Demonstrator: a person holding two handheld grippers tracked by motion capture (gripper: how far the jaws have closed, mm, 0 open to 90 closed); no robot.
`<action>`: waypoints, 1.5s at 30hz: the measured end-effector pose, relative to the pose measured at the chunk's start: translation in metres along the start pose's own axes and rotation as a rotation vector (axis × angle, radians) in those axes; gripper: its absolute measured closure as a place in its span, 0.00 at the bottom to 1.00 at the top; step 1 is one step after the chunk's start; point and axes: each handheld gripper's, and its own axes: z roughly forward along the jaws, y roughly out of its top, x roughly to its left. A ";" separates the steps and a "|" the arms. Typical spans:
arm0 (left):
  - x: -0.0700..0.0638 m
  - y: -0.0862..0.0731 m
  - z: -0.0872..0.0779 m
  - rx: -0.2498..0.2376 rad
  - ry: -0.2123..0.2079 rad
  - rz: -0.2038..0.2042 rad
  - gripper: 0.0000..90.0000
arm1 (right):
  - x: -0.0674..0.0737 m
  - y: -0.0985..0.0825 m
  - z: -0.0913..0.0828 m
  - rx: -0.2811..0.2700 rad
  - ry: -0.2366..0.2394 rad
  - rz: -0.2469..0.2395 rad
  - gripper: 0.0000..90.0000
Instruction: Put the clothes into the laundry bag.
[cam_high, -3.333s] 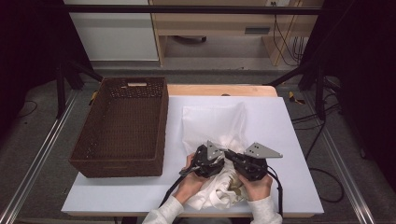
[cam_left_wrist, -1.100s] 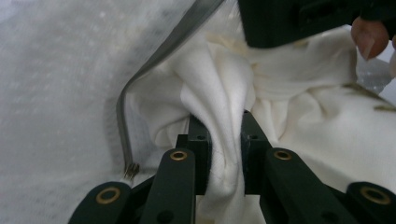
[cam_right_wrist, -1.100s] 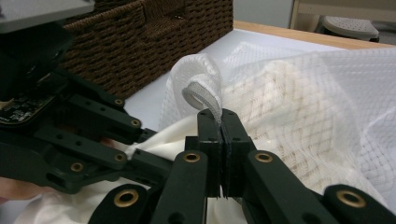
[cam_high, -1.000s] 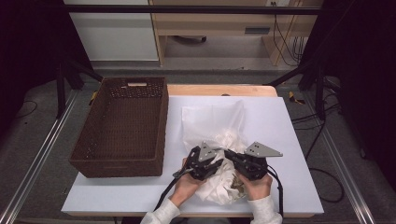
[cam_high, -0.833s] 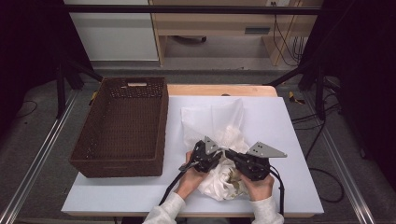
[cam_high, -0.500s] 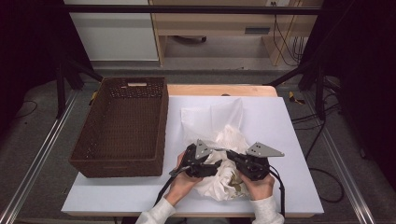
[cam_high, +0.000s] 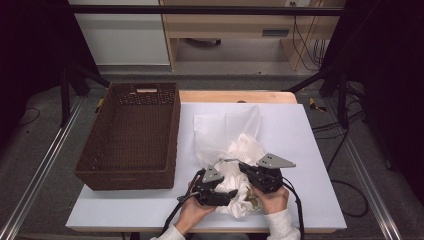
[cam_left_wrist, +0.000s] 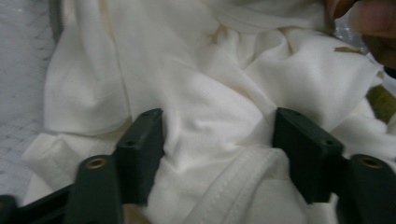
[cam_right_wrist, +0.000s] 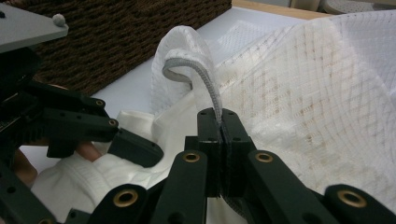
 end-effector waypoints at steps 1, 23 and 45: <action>-0.001 0.001 0.001 0.004 -0.006 0.008 0.52 | 0.000 0.000 0.000 0.000 0.003 0.004 0.99; 0.008 0.049 0.032 -0.039 0.188 0.127 0.85 | 0.008 0.015 -0.025 -0.077 0.016 -0.028 0.99; 0.002 -0.007 -0.016 0.017 0.160 0.072 0.64 | -0.002 0.004 -0.011 -0.023 -0.010 0.004 0.99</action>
